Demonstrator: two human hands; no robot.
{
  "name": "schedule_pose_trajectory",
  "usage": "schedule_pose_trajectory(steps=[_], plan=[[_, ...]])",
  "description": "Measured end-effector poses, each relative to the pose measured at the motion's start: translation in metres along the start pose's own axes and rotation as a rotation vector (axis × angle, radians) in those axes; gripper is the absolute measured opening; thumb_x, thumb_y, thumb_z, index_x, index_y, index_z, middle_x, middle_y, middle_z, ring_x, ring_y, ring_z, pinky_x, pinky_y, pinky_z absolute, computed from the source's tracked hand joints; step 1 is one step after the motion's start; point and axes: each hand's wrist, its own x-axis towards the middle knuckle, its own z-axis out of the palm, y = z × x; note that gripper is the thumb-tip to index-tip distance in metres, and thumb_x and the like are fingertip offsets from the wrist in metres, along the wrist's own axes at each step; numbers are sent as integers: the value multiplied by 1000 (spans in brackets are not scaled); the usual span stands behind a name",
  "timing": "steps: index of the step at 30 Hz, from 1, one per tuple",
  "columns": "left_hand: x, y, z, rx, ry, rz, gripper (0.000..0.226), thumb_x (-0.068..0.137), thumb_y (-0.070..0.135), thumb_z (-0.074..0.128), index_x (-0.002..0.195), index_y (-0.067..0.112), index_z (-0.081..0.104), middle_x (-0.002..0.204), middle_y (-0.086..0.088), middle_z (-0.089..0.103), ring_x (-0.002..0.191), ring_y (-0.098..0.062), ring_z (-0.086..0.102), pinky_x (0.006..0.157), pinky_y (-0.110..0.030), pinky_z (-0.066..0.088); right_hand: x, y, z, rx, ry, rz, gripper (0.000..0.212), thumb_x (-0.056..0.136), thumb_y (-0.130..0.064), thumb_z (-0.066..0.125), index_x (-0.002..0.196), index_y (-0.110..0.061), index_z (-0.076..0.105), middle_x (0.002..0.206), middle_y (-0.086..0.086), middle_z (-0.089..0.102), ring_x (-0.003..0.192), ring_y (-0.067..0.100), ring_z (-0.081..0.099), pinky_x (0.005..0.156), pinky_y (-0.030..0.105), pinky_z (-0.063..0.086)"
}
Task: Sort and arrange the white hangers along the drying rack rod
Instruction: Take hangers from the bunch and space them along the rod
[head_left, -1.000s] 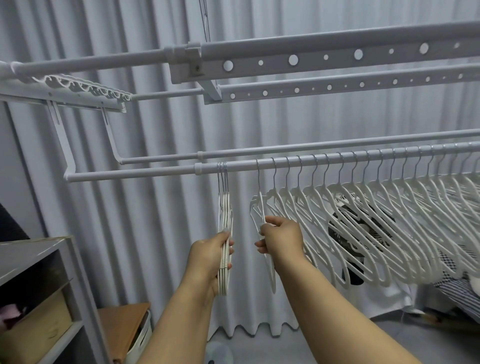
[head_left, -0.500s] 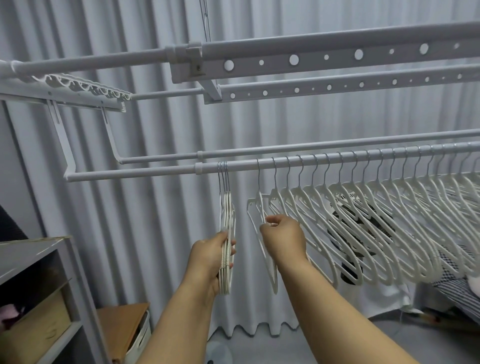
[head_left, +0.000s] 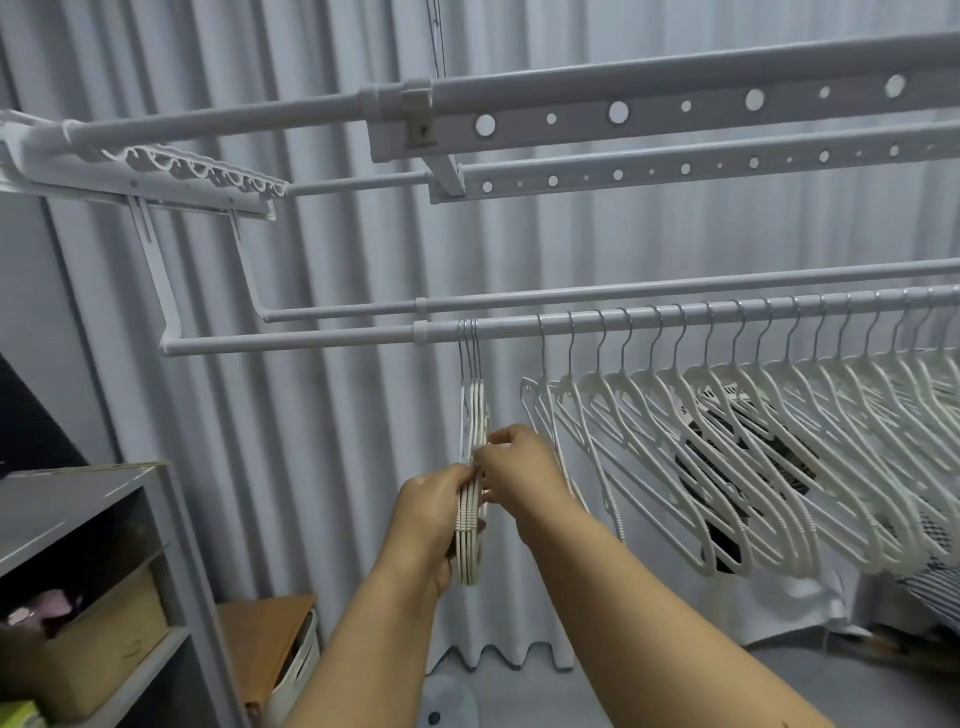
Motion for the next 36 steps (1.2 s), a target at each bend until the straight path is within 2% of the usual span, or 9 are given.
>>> schedule_pose_trajectory(steps=[3, 6, 8, 13, 16, 20, 24, 30, 36], plan=[[0, 1, -3, -15, 5, -8, 30, 89, 12, 58, 66, -3, 71, 68, -22, 59, 61, -29, 55, 61, -37, 44, 3, 3, 4, 60, 13, 41, 44, 67, -21, 53, 111, -13, 56, 96, 12, 65, 89, 29, 65, 85, 46, 55], [-2, 2, -5, 47, 40, 11, 25, 90, 11, 55, 78, -6, 67, 55, -10, 52, 36, -14, 43, 40, -22, 36, 1, 3, 2, 70, 31, 37, 29, 73, -16, 54, 102, -18, 53, 84, 8, 65, 71, 24, 61, 71, 37, 52], [-1, 3, -5, 62, 59, 19, 25, 90, 11, 54, 86, -10, 67, 52, -5, 49, 31, -11, 37, 36, -18, 32, 1, 3, 1, 73, 38, 25, 30, 77, -14, 55, 105, -21, 50, 83, 7, 65, 69, 23, 61, 68, 36, 50], [4, 2, -8, 65, 97, 21, 24, 90, 12, 54, 80, -5, 68, 54, -4, 49, 33, -10, 38, 37, -19, 32, 0, 5, 1, 32, 108, -49, 15, 86, -15, 50, 96, -27, 50, 78, 0, 60, 82, 30, 66, 81, 49, 55], [7, 0, -11, 63, 122, 31, 24, 89, 12, 55, 75, -2, 67, 56, -5, 50, 34, -9, 39, 37, -21, 33, 0, 6, -2, 12, 134, -66, 24, 88, -15, 49, 111, -15, 58, 74, 0, 58, 82, 31, 66, 81, 51, 54], [8, -1, -12, 76, 136, 43, 24, 90, 14, 56, 76, -2, 68, 58, -6, 51, 36, -11, 40, 40, -21, 35, 3, 8, -6, -4, 133, -52, 47, 88, -12, 46, 135, -14, 49, 87, 6, 64, 71, 22, 65, 77, 45, 57], [8, -1, -12, 86, 134, 44, 24, 89, 13, 56, 75, -1, 68, 59, -6, 52, 37, -11, 39, 43, -22, 35, 5, 12, -9, 19, 135, -51, 50, 88, -10, 45, 139, -14, 47, 107, 10, 65, 71, 20, 63, 72, 39, 58], [6, -1, -8, 75, 138, 25, 23, 88, 15, 57, 72, 2, 67, 58, -4, 53, 42, -13, 41, 45, -23, 35, 6, 14, -14, 67, 128, -46, 52, 89, -9, 43, 140, -14, 45, 120, 9, 61, 78, 22, 64, 56, 27, 50], [6, 0, -6, 77, 139, 17, 22, 88, 14, 56, 74, 1, 67, 59, -5, 52, 41, -14, 40, 44, -23, 35, 8, 14, -18, 83, 126, -52, 51, 89, -8, 44, 140, -14, 45, 109, 10, 63, 70, 18, 62, 52, 25, 48]])
